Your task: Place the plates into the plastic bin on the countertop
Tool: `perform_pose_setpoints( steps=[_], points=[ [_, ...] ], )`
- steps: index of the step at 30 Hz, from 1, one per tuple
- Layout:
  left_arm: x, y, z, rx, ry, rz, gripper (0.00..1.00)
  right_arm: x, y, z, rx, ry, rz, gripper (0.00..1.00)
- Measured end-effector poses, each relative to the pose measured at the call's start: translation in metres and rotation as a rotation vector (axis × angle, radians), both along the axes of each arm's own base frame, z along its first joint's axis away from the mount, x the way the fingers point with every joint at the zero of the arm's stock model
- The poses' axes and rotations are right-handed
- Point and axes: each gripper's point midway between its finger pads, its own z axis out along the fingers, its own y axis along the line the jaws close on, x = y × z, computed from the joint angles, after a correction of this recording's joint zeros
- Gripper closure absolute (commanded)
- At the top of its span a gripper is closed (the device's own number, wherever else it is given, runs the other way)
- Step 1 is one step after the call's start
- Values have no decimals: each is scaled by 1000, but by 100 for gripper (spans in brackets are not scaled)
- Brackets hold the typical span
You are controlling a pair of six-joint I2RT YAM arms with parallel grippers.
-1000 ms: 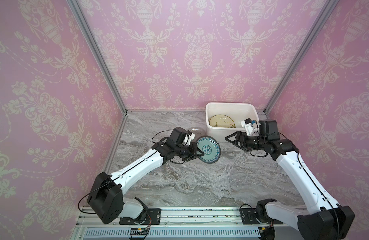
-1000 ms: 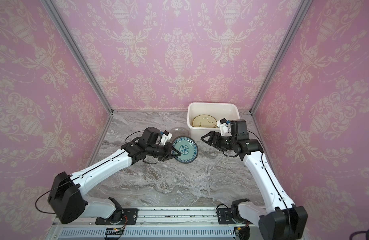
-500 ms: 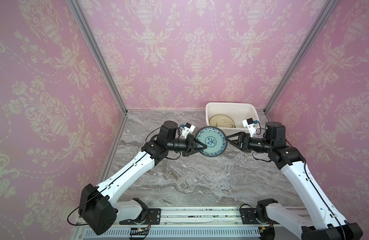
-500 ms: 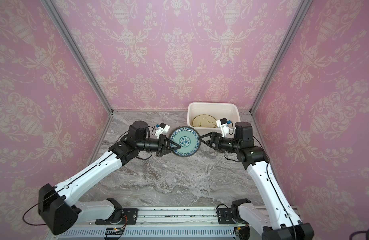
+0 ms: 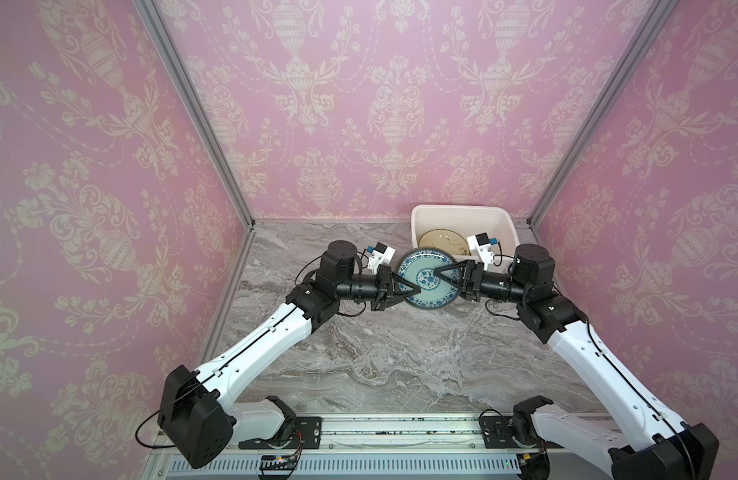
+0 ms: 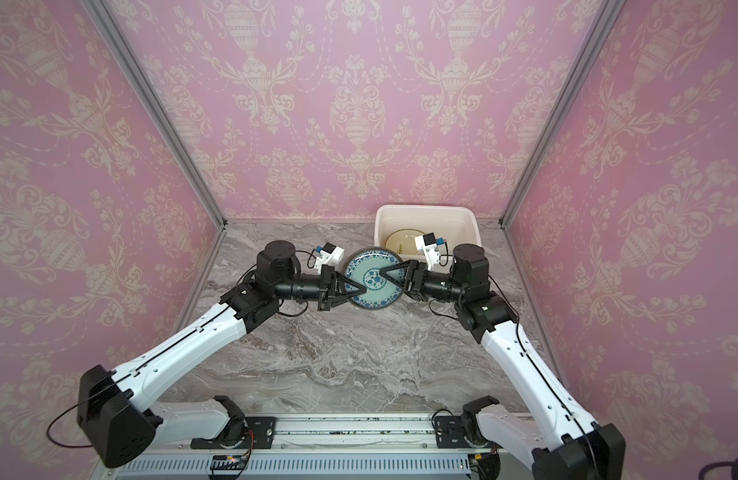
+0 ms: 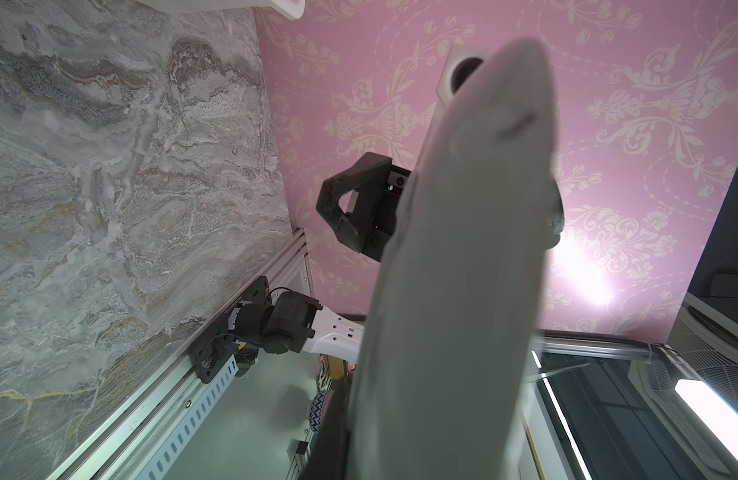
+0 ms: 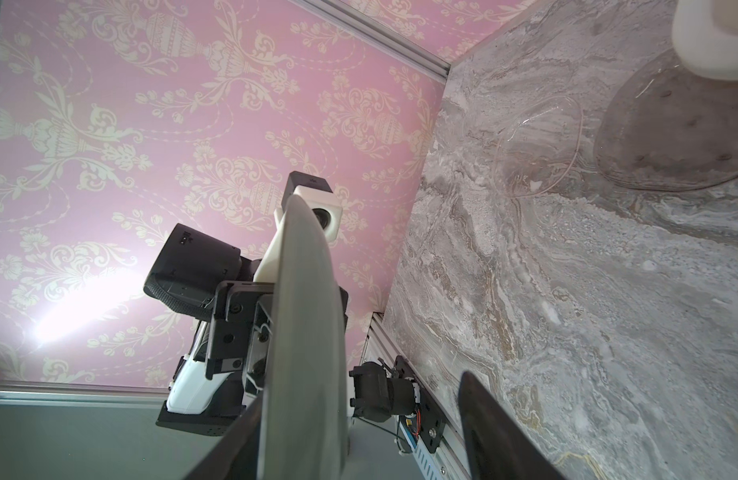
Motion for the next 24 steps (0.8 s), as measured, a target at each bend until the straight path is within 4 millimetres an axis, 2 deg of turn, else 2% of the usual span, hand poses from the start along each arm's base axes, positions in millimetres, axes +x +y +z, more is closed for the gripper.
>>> perform_pose_setpoints(
  steps=[2,5,10,18,22,24],
  points=[
    [0,-2,-2,-3,13,0,100,3,4,1,18,5,5,46],
    [4,-3,-4,-10,29,20,100,7,7,6,43,0,-3,59],
    [16,-8,-7,-18,43,54,100,12,9,13,76,-5,-14,69],
    [25,-10,-8,-23,16,82,97,23,5,5,80,50,-73,92],
    [28,-11,-11,-17,21,88,80,26,4,1,73,62,-84,100],
    [26,-13,-9,-25,19,83,65,26,7,0,69,60,-81,100]
  ],
)
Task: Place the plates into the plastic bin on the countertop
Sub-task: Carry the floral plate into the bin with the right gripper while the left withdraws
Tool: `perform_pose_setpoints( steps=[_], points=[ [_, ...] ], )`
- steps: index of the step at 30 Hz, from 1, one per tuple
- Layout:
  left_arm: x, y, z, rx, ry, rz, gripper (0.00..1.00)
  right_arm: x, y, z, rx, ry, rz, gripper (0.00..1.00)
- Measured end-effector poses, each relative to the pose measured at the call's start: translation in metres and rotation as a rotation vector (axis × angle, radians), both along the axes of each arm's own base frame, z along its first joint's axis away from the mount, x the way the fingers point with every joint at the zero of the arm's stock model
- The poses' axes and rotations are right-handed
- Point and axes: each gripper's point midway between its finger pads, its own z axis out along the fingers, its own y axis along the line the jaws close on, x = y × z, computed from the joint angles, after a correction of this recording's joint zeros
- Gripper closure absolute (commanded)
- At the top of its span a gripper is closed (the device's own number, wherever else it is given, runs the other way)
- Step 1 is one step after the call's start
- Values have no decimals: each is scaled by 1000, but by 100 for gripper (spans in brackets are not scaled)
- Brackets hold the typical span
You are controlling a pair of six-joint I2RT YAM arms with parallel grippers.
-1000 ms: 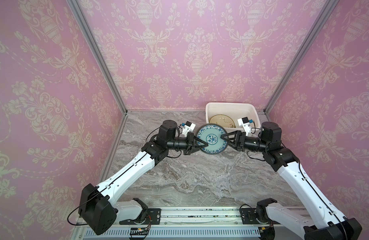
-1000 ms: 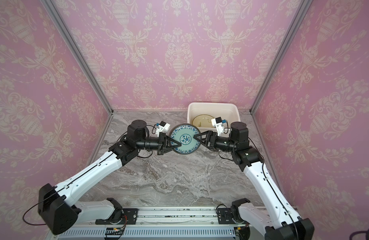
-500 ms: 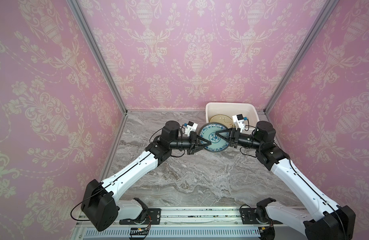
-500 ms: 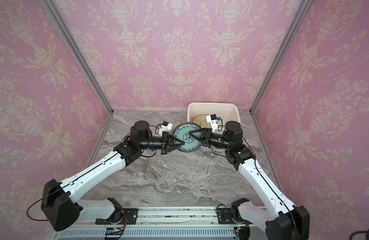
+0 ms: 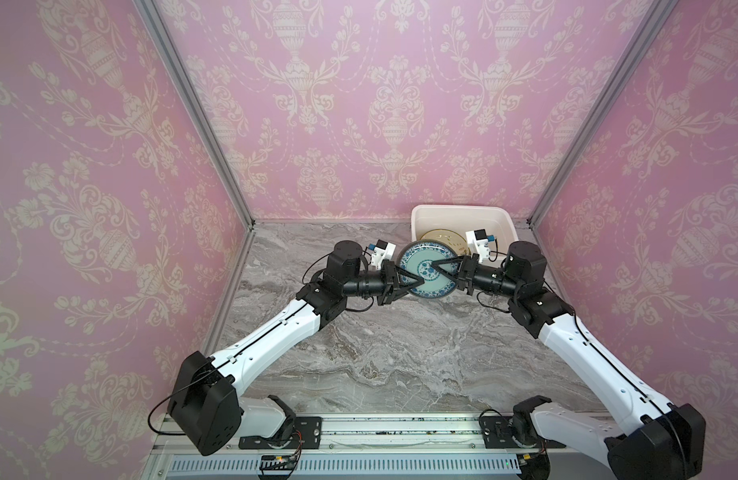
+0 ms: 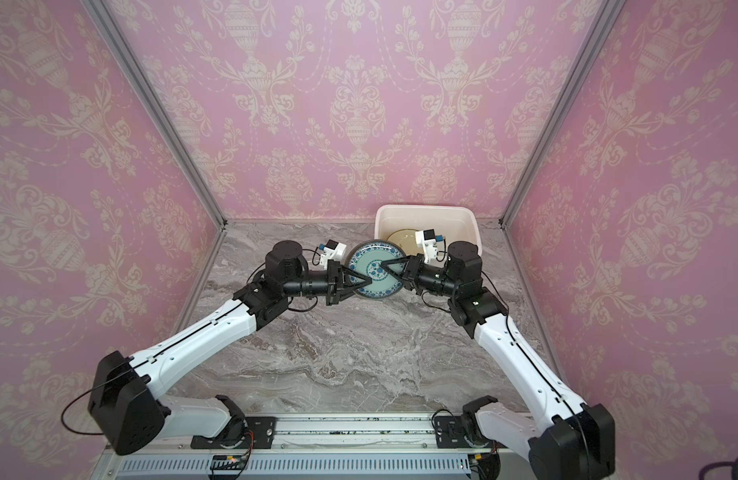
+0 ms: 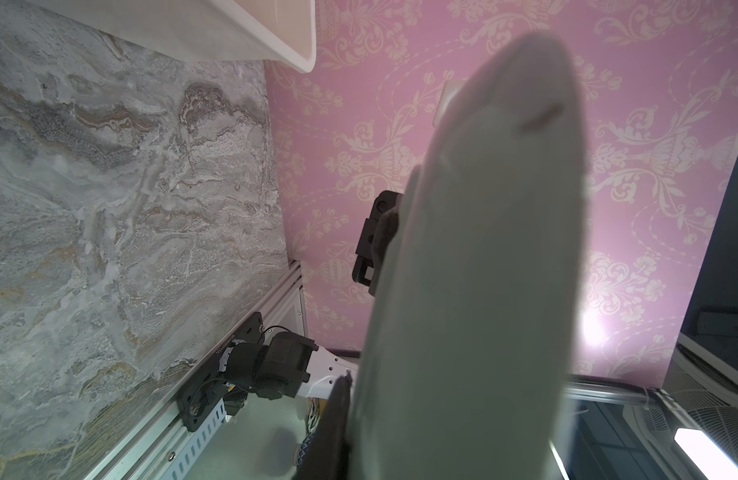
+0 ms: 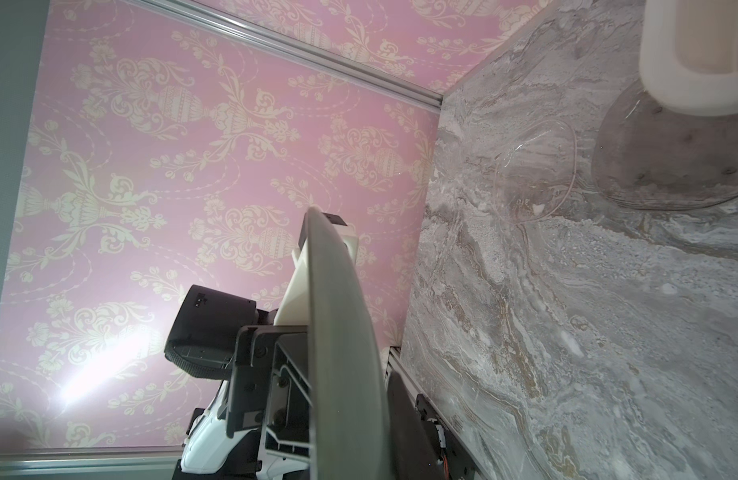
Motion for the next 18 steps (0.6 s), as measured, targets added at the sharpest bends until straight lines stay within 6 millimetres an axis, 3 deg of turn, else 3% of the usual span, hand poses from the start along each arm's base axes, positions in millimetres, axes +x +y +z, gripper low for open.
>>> perform_pose_setpoints(
  steps=[2,5,12,15,18],
  points=[
    [-4,-4,0,-1,4,-11,46,0,3,0,-10,-6,9,100],
    [-2,-3,2,-1,-14,8,28,5,0,3,-21,-9,-1,100],
    [-6,20,24,14,-159,103,11,45,-31,25,-49,-57,-131,100],
    [-2,46,38,37,-252,207,1,66,-47,32,-86,-67,-208,100],
    [8,80,44,89,-324,347,1,88,-57,32,-141,-66,-274,100]
  ],
)
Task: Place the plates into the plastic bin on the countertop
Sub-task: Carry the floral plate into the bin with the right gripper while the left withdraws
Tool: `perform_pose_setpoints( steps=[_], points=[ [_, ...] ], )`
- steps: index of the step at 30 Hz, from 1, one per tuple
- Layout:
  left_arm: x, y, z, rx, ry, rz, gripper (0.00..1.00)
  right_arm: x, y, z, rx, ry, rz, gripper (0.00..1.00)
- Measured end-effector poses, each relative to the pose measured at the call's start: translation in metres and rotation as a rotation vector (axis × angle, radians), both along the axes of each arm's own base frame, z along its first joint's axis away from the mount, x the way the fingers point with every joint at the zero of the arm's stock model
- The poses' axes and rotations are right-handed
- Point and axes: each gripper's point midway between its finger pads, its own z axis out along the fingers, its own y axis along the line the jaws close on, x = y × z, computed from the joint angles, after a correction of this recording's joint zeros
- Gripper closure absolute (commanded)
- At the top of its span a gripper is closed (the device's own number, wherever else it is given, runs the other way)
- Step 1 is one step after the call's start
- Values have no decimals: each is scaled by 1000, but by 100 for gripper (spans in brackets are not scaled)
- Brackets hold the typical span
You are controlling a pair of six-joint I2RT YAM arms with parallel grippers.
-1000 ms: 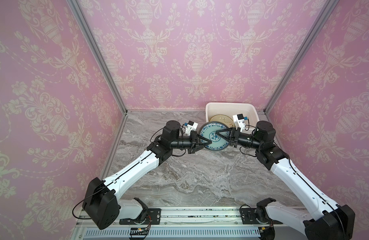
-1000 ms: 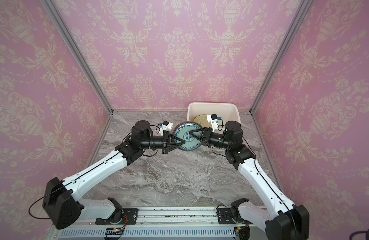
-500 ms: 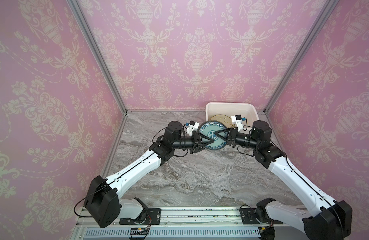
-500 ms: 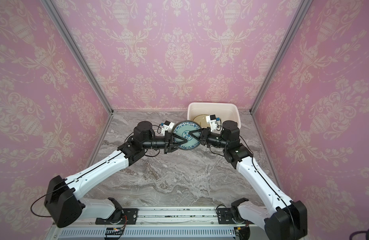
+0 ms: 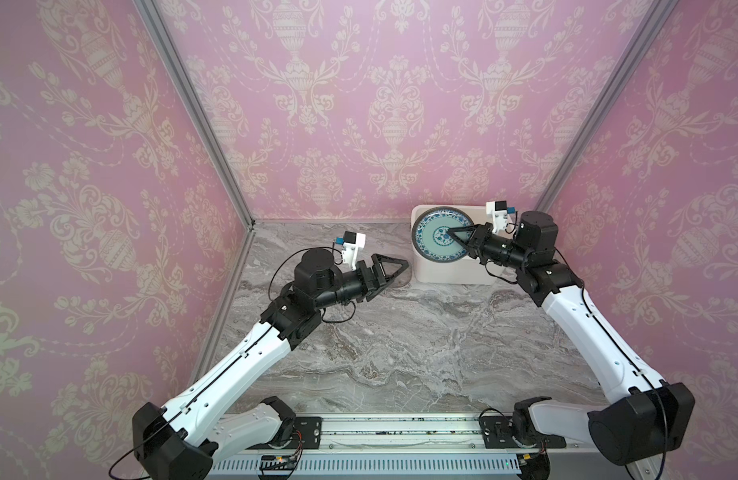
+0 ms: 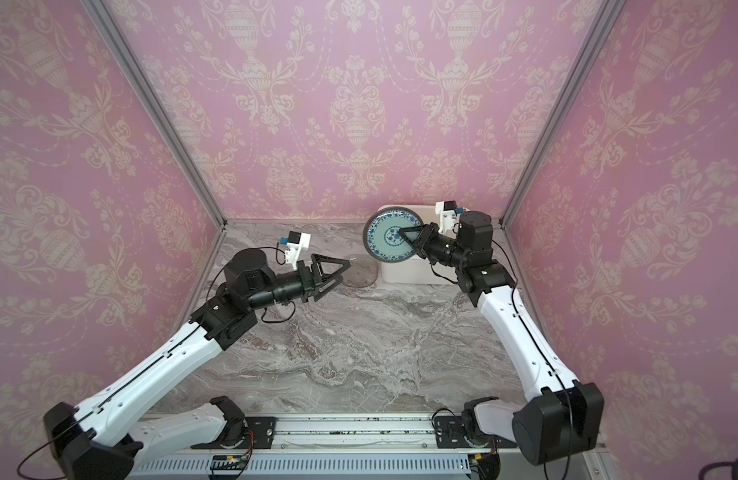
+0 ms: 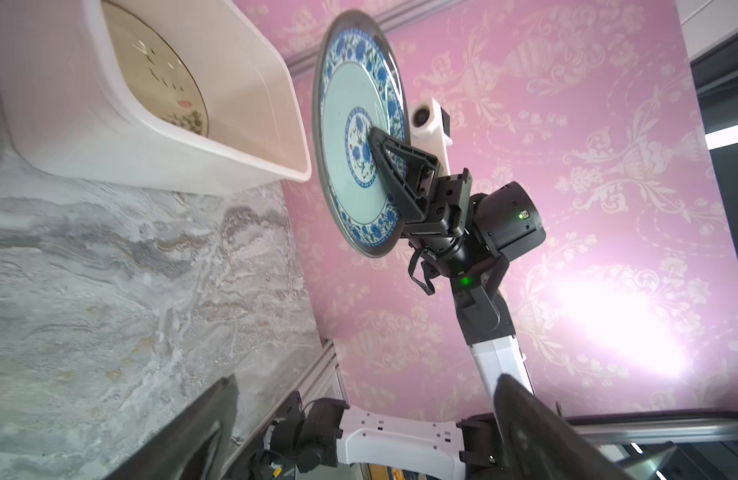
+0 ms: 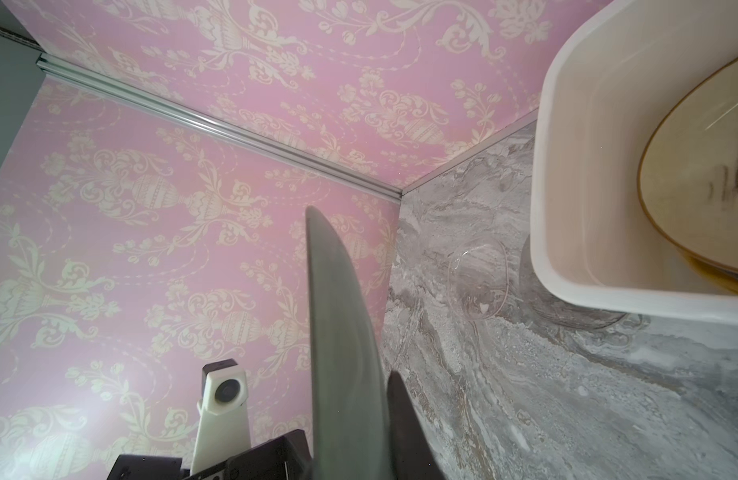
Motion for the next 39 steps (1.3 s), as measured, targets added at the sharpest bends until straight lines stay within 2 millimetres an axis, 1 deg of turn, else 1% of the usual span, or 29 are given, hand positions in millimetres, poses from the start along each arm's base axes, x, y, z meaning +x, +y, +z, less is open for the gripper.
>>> perform_pose_setpoints(
  steps=[2,4,7,8,11,13,16,20,24,27,31,35,39],
  points=[
    [9,23,-4,37,-26,95,1,17,-6,-5,-42,13,-41,100],
    [18,41,-13,77,-26,167,1,36,-12,-14,-89,34,-76,100],
    [31,62,-30,148,-8,248,1,66,-19,-34,-174,84,-113,100],
    [34,66,-35,172,-5,264,1,78,-23,-41,-205,101,-125,100],
    [39,69,-49,234,5,272,1,104,-31,-62,-278,147,-146,100],
    [41,70,-58,266,13,273,1,119,-37,-76,-316,176,-156,100],
    [45,70,-70,299,37,273,1,133,-48,-97,-366,221,-175,100],
    [48,68,-78,317,56,268,1,144,-60,-121,-410,280,-190,100],
    [51,67,-86,329,74,265,1,144,-67,-142,-438,338,-190,100],
    [56,65,-91,343,84,261,1,148,-73,-153,-446,372,-196,100],
    [59,63,-107,372,125,253,1,151,-81,-178,-452,432,-199,100],
    [61,63,-112,381,138,253,1,153,-89,-201,-457,483,-203,100],
    [63,63,-116,388,148,253,1,155,-94,-213,-452,509,-204,100]
  ],
)
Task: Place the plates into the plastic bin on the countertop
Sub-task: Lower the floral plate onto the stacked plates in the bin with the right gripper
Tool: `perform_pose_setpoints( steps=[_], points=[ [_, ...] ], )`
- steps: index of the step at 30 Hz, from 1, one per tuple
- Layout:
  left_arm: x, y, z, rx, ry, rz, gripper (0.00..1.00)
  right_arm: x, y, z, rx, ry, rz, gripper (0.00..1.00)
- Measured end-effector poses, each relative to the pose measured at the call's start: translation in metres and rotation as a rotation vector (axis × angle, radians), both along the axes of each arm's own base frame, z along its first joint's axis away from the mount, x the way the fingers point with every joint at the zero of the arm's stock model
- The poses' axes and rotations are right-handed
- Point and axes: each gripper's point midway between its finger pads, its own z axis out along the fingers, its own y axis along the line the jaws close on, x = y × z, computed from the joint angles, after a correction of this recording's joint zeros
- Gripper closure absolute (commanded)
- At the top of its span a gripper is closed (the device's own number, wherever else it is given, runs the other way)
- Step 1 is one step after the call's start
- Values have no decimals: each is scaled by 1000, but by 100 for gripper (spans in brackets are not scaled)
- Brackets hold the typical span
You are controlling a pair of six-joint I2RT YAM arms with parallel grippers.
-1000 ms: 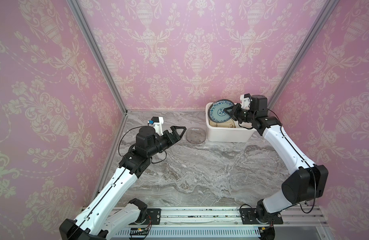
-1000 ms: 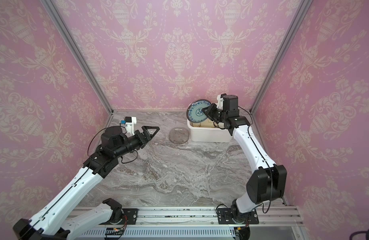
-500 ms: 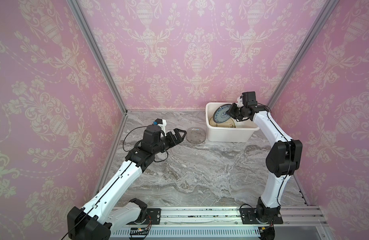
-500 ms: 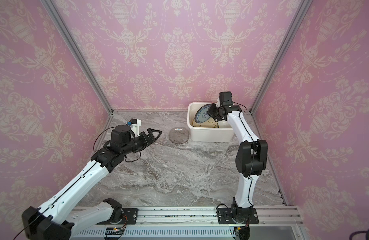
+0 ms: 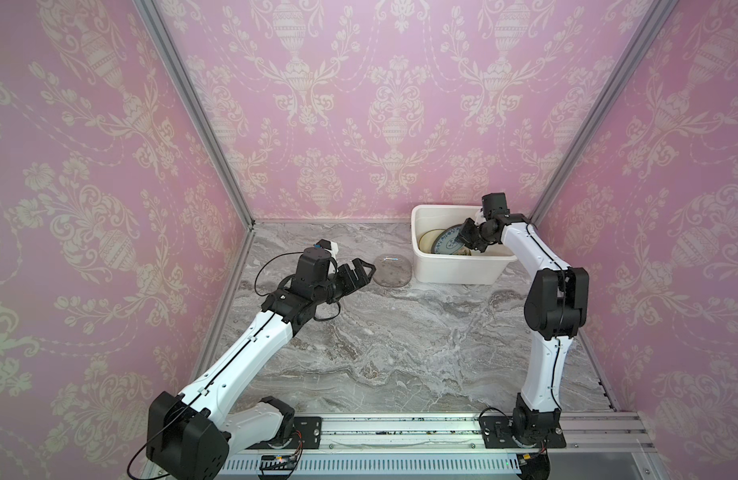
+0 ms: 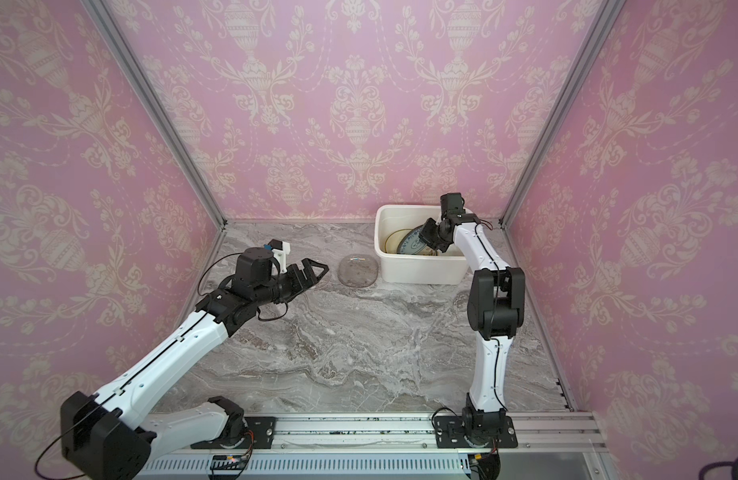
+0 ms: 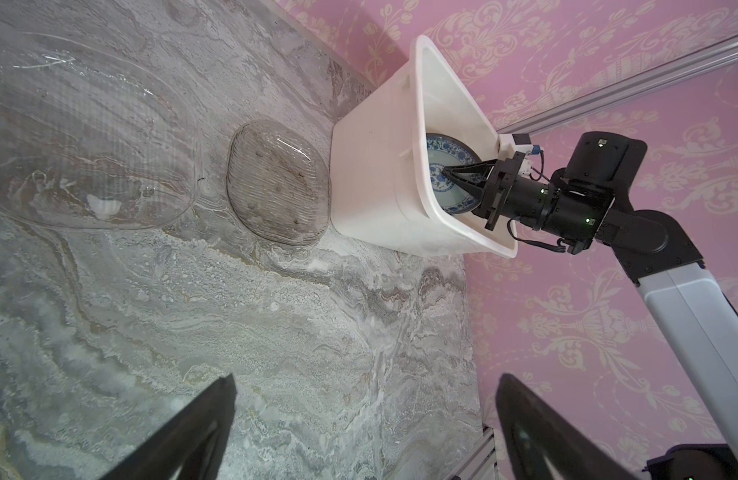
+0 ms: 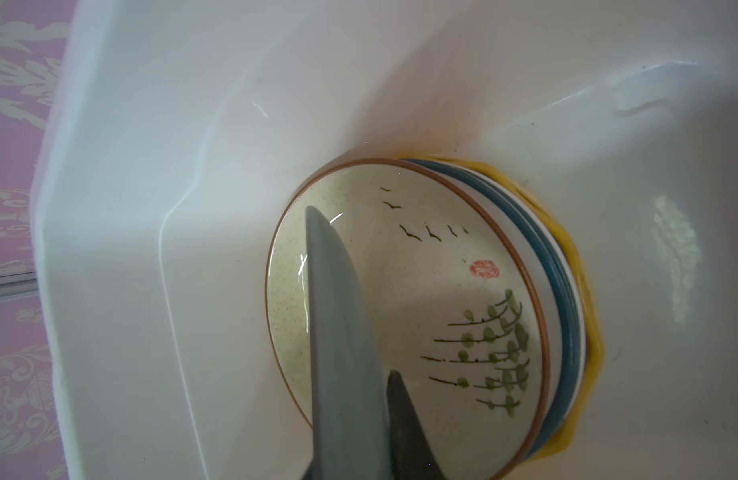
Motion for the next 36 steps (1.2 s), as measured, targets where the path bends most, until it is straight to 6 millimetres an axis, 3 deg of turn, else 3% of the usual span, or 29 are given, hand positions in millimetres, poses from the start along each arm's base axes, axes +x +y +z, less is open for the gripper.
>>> perform_pose_setpoints(
  steps=[4,10,15,27,36],
  points=[
    [3,-1,-8,11,21,2,1,1,1,-10,19,20,-3,99],
    [5,-2,-14,13,39,6,1,5,4,-23,51,41,-9,91],
    [5,-1,-14,3,47,15,1,6,5,-23,67,42,-17,85],
    [6,1,-16,-3,60,39,1,8,6,-24,77,43,-23,63],
    [5,2,-23,-12,88,53,1,6,3,-46,47,98,-17,47]
  ],
)
